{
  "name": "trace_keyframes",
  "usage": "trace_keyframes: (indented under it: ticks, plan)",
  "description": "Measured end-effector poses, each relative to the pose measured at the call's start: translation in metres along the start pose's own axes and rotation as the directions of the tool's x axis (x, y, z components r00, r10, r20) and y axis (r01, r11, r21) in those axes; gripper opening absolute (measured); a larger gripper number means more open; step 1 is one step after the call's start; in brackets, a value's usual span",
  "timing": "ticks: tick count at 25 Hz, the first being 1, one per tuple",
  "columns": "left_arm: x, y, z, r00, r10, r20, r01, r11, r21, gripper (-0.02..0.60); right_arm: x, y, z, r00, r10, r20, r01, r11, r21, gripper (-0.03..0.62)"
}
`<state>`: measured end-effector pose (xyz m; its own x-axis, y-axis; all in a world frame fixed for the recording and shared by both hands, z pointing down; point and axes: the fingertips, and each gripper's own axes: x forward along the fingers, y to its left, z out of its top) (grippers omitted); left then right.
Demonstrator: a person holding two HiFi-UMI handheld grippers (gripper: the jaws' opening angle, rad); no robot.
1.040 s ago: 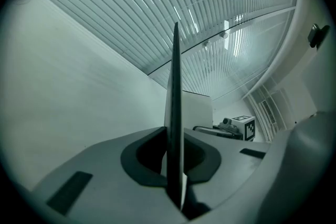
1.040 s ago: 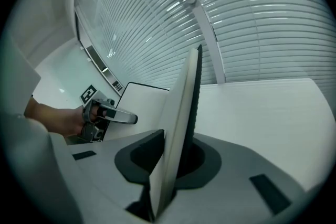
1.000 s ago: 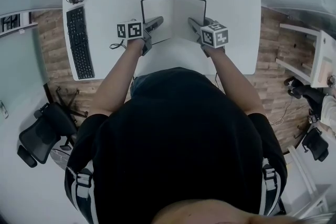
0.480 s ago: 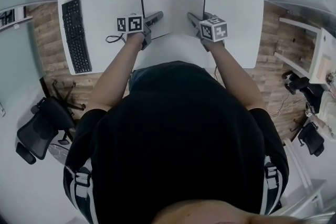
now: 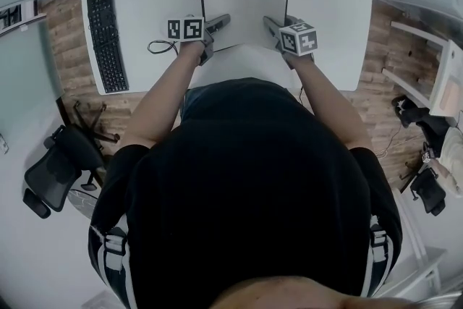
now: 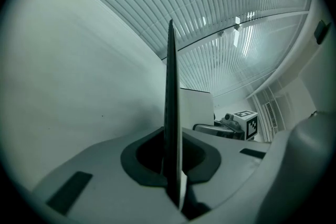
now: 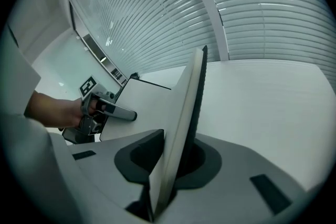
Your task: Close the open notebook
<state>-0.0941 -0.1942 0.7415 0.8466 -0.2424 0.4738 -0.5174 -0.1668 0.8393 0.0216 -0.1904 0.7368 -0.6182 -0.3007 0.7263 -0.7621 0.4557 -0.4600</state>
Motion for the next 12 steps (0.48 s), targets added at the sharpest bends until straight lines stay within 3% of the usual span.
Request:
trace_keyframes:
  ticks: [12]
  plan:
    - [0.002,0.012,-0.001,1.0,0.027,-0.002,-0.027,0.999,-0.031,0.038,0.013,-0.01,-0.005,1.0,-0.007,-0.008,0.008,1.0,0.019,0.097]
